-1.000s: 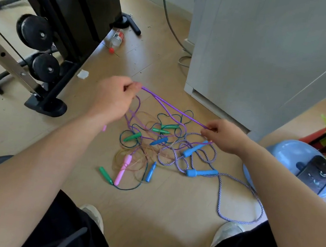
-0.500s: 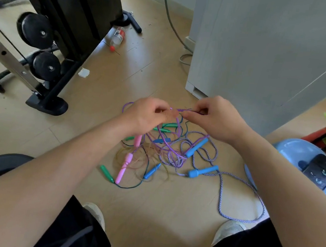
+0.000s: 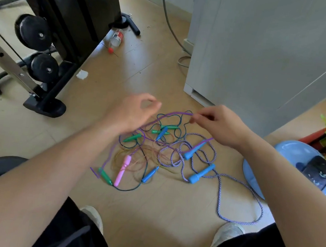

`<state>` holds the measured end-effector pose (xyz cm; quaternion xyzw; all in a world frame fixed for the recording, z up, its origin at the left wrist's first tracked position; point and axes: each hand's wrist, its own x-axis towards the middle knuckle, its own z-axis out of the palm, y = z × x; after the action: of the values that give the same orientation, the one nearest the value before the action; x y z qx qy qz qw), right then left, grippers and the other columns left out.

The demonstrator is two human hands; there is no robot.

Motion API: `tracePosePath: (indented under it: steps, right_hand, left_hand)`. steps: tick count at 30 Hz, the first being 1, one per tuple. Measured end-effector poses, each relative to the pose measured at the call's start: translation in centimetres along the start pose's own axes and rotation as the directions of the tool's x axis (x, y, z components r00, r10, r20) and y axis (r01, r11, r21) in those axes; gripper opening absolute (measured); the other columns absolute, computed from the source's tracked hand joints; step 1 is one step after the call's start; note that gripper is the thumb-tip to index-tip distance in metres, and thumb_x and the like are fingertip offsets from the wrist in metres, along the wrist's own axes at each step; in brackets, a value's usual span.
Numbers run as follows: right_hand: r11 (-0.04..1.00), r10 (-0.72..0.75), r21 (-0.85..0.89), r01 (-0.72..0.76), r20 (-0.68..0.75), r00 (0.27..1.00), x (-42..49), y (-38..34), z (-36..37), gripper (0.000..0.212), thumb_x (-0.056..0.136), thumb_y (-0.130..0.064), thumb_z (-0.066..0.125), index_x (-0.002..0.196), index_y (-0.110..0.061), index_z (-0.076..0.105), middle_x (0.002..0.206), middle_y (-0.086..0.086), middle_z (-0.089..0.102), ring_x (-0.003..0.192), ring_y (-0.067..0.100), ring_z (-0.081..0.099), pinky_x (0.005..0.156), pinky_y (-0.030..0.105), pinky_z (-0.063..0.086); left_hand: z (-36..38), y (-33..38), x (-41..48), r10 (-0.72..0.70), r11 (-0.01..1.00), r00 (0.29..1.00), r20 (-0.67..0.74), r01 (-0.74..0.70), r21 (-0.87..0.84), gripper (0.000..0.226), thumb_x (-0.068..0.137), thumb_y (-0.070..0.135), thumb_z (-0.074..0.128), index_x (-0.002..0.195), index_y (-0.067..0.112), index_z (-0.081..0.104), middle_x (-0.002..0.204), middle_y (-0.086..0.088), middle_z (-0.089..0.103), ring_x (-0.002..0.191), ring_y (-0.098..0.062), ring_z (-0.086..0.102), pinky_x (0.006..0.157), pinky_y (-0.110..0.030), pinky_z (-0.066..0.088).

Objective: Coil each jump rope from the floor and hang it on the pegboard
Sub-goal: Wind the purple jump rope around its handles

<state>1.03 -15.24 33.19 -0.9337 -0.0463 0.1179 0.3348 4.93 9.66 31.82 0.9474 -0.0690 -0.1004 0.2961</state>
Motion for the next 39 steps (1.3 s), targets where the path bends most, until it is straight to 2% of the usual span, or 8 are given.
tracePosePath:
  steps: [3, 7, 10, 21, 25, 28, 33, 39]
  right_hand:
    - [0.996, -0.083, -0.029, 0.083, 0.019, 0.996, 0.0, -2.0, 0.6, 0.025, 0.097, -0.038, 0.058, 0.084, -0.025, 0.076, 0.049, -0.006, 0.040, 0.049, 0.010, 0.037, 0.050, 0.021, 0.030]
    - [0.997, -0.064, 0.043, 0.069, -0.099, 0.993, 0.4, -1.7, 0.1, 0.031, 0.088, -0.047, 0.070, 0.070, -0.021, 0.068, 0.049, -0.012, 0.052, 0.049, 0.004, 0.044, 0.049, 0.015, 0.034]
    - [0.997, 0.015, 0.076, -0.012, -0.039, 0.999, 0.6, 0.8, 0.2, 0.033, 0.088, -0.050, 0.068, 0.072, -0.021, 0.067, 0.061, -0.009, 0.063, 0.055, 0.005, 0.050, 0.056, 0.020, 0.040]
    - [0.969, 0.208, -0.154, -0.191, 0.102, 0.973, 1.0, 5.1, 1.1, 0.036, 0.102, -0.044, 0.046, 0.077, -0.025, 0.064, 0.077, 0.000, 0.066, 0.077, 0.025, 0.063, 0.069, 0.032, 0.047]
    - [0.999, 0.015, -0.038, -0.018, -0.083, 0.996, 0.9, 0.4, -0.7, 0.034, 0.100, -0.040, 0.052, 0.074, -0.025, 0.067, 0.050, -0.010, 0.046, 0.049, 0.008, 0.040, 0.049, 0.020, 0.032]
    - [0.989, -0.125, 0.066, 0.130, -0.073, 0.990, 0.0, -3.2, -1.3, 0.030, 0.098, -0.038, 0.057, 0.076, -0.024, 0.071, 0.046, -0.009, 0.036, 0.046, 0.010, 0.032, 0.048, 0.019, 0.030]
    - [0.987, -0.149, 0.038, 0.157, -0.160, 0.976, 0.1, -4.0, -1.2, 0.034, 0.093, -0.045, 0.063, 0.064, -0.027, 0.062, 0.046, -0.010, 0.043, 0.048, 0.010, 0.037, 0.047, 0.015, 0.031]
    - [0.998, 0.059, 0.033, -0.058, -0.035, 0.998, 0.8, 2.1, 0.8, 0.043, 0.098, -0.049, 0.051, 0.086, -0.011, 0.067, 0.085, 0.014, 0.069, 0.081, 0.031, 0.063, 0.076, 0.041, 0.052]
  left_hand:
    - [1.4, 2.3, -1.3, 0.209, 0.970, 0.968, 0.137, -0.188, -0.156, 0.038, 0.098, 0.062, 0.041, 0.113, 0.039, 0.067, 0.093, 0.004, 0.059, 0.060, 0.000, 0.060, 0.069, -0.033, 0.052]
    - [1.2, 2.6, -1.0, 0.249, 0.965, 0.964, 0.098, -0.238, -0.112, 0.048, 0.097, 0.055, 0.051, 0.086, 0.011, 0.067, 0.074, -0.010, 0.047, 0.048, -0.017, 0.055, 0.048, -0.031, 0.032]
    - [-0.7, 1.8, -0.5, 0.186, 0.981, 0.983, -0.001, -0.186, -0.049, 0.040, 0.097, 0.053, 0.053, 0.075, 0.021, 0.063, 0.075, -0.009, 0.038, 0.039, -0.030, 0.060, 0.039, -0.028, 0.030]
    - [-2.3, -1.8, 1.3, -0.044, 0.983, 0.959, -0.282, 0.093, 0.161, 0.043, 0.100, 0.049, 0.045, 0.077, 0.016, 0.060, 0.072, -0.001, 0.047, 0.066, -0.033, 0.058, 0.054, -0.033, 0.033]
    - [-2.3, -0.7, 0.2, -0.084, 0.992, 0.989, -0.126, 0.095, 0.083, 0.022, 0.098, 0.047, 0.053, 0.104, 0.032, 0.067, 0.084, 0.008, 0.059, 0.063, -0.019, 0.060, 0.055, -0.029, 0.037]
    - [-0.4, 1.9, -1.1, 0.076, 0.957, 0.995, 0.063, -0.055, -0.285, 0.026, 0.102, 0.048, 0.047, 0.116, 0.037, 0.066, 0.065, -0.003, 0.048, 0.036, -0.012, 0.050, 0.045, -0.028, 0.034]
    - [0.6, 3.4, -1.3, 0.224, 0.898, 0.972, 0.077, -0.175, -0.405, 0.050, 0.089, 0.068, 0.041, 0.063, 0.029, 0.058, 0.046, 0.007, 0.034, 0.043, -0.023, 0.042, 0.047, -0.027, 0.027]
    - [-2.5, 2.2, 0.1, 0.101, 0.942, 0.983, -0.155, -0.145, -0.303, 0.051, 0.105, 0.043, 0.044, 0.062, 0.016, 0.046, 0.062, -0.024, 0.038, 0.046, -0.008, 0.051, 0.055, -0.031, 0.026]
